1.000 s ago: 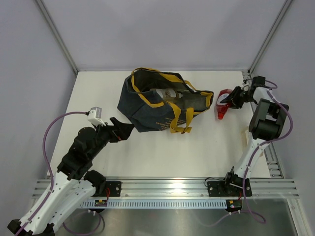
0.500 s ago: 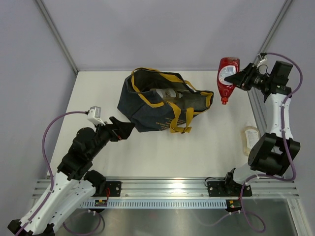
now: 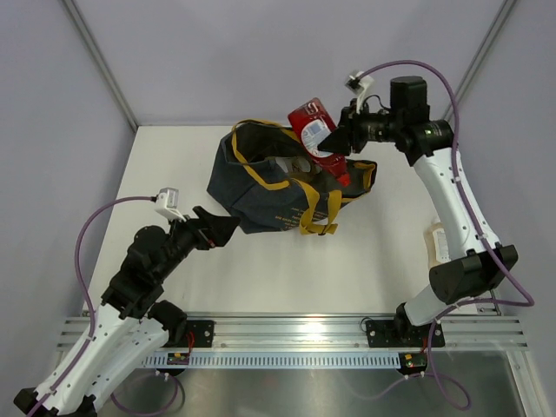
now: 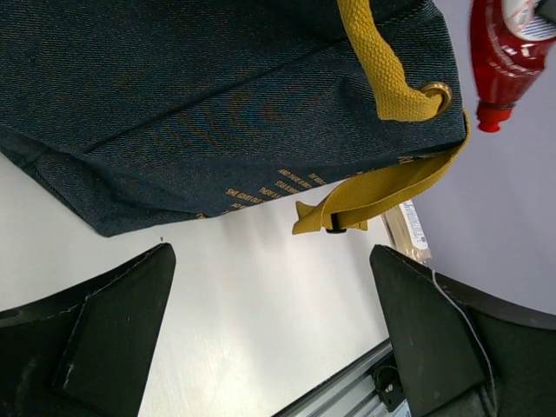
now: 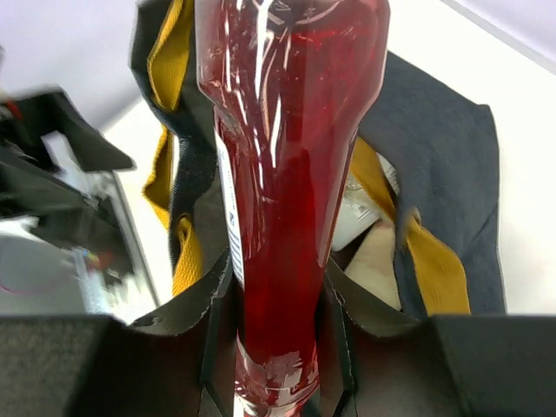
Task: Place the personal care products into the canvas bag
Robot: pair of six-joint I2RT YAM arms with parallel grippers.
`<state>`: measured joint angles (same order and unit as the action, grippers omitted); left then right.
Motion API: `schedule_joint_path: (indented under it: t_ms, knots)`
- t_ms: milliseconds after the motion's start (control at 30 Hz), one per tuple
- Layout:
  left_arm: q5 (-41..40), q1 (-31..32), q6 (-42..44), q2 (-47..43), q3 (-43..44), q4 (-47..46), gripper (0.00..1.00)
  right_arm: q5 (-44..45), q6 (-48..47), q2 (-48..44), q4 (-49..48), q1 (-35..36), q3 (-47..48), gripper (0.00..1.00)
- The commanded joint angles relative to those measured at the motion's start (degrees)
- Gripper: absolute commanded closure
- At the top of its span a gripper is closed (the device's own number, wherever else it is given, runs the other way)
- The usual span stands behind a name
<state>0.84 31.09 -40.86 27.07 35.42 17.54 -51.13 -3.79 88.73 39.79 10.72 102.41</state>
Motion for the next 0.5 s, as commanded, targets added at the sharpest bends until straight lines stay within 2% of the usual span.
schedule_joint_path:
  t_ms: [0, 167, 233, 300, 333, 467]
  knots:
    - [0.5, 0.0, -1.4, -1.8, -1.0, -2.3, 0.01, 11.3, -14.9, 2.1, 4.1, 5.9, 7.2, 1.00]
    - [-0.2, 0.0, -1.9, -3.4, -1.9, -2.3, 0.01, 22.2, -23.4, 5.3, 3.5, 11.4, 6.9, 1.00]
    - [-0.1, -0.1, -1.9, -3.3, -1.9, -2.6, 0.01, 23.4, -28.2, 6.7, 5.2, 12.3, 7.9, 0.98]
    - [0.2, 0.0, -1.8, -2.6, -1.9, -2.9, 0.01, 25.9, -30.7, 7.7, 6.6, 14.4, 7.6, 0.67]
    - [0.3, 0.0, -1.8, -2.2, -1.8, -3.0, 0.01, 27.6, -32.2, 7.7, 6.6, 15.0, 6.8, 0.62]
    - [0.9, 0.0, -1.4, -0.6, -1.7, -3.8, 0.01, 27.7, -32.3, 6.3, 5.2, 17.0, 5.4, 0.60]
